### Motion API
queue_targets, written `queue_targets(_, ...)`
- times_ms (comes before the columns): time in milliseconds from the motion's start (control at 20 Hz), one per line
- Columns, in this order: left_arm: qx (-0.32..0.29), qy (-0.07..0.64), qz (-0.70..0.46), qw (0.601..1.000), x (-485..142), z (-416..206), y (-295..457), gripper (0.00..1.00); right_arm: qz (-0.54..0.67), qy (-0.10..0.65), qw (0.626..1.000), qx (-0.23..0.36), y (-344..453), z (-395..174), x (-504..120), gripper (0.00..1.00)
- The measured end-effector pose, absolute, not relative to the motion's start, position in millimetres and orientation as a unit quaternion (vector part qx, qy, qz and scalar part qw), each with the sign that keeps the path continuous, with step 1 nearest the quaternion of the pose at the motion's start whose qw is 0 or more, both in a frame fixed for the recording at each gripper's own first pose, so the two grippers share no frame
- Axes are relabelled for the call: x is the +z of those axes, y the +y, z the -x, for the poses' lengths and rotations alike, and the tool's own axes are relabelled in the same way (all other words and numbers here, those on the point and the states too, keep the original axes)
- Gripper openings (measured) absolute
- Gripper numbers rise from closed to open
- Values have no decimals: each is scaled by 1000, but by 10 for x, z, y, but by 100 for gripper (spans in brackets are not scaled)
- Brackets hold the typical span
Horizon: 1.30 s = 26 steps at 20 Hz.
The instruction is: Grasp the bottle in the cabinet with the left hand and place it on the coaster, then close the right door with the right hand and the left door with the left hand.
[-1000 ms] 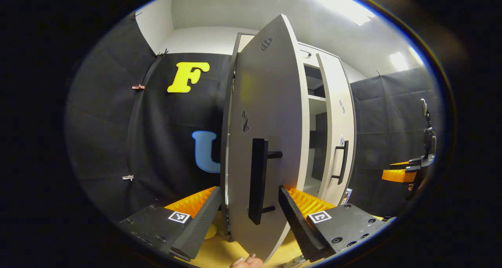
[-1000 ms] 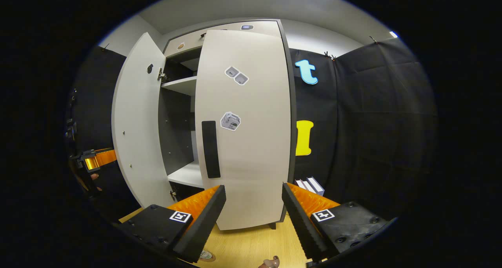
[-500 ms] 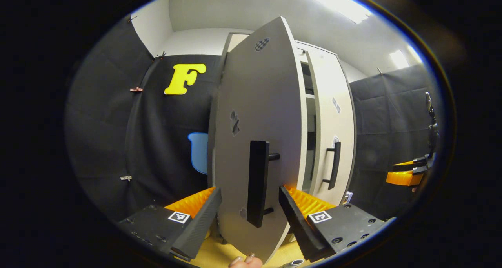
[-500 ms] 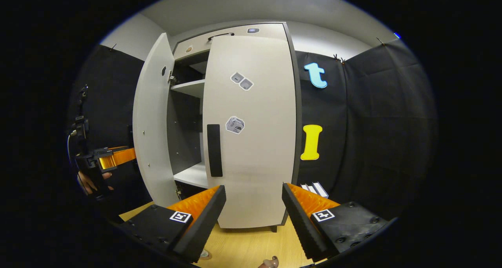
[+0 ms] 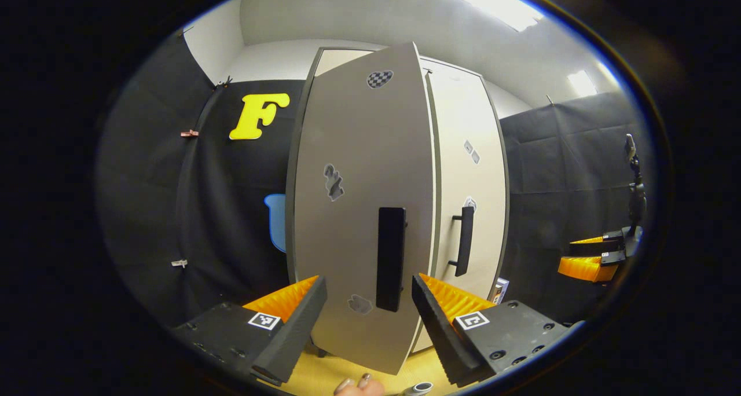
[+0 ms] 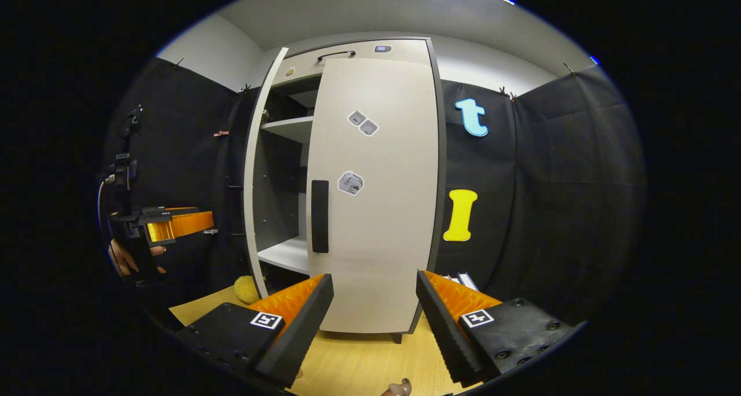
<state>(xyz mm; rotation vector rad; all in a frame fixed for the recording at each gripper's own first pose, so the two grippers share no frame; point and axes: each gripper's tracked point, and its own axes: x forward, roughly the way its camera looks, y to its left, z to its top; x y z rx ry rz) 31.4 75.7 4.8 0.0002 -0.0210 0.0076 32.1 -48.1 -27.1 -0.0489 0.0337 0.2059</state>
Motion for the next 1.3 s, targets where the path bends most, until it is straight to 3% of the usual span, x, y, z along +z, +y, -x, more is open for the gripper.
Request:
queue_targets(50, 6, -15, -2, 1000, 90, -288, 746, 94, 23, 19, 993, 110, -435, -333, -274, 96)
queue_targets(150, 10, -21, -2, 1000, 134, -207, 727, 91, 17, 19, 992, 126, -315, -345, -255, 96)
queue_targets(700, 23, -24, 3, 999, 153, 36, 726, 94, 11, 7, 987, 161, -30, -376, -212, 97)
queue_targets(1300, 10, -22, 4, 1000, 128, -26, 670, 94, -8, 4, 991, 137, -130, -475, -166, 98)
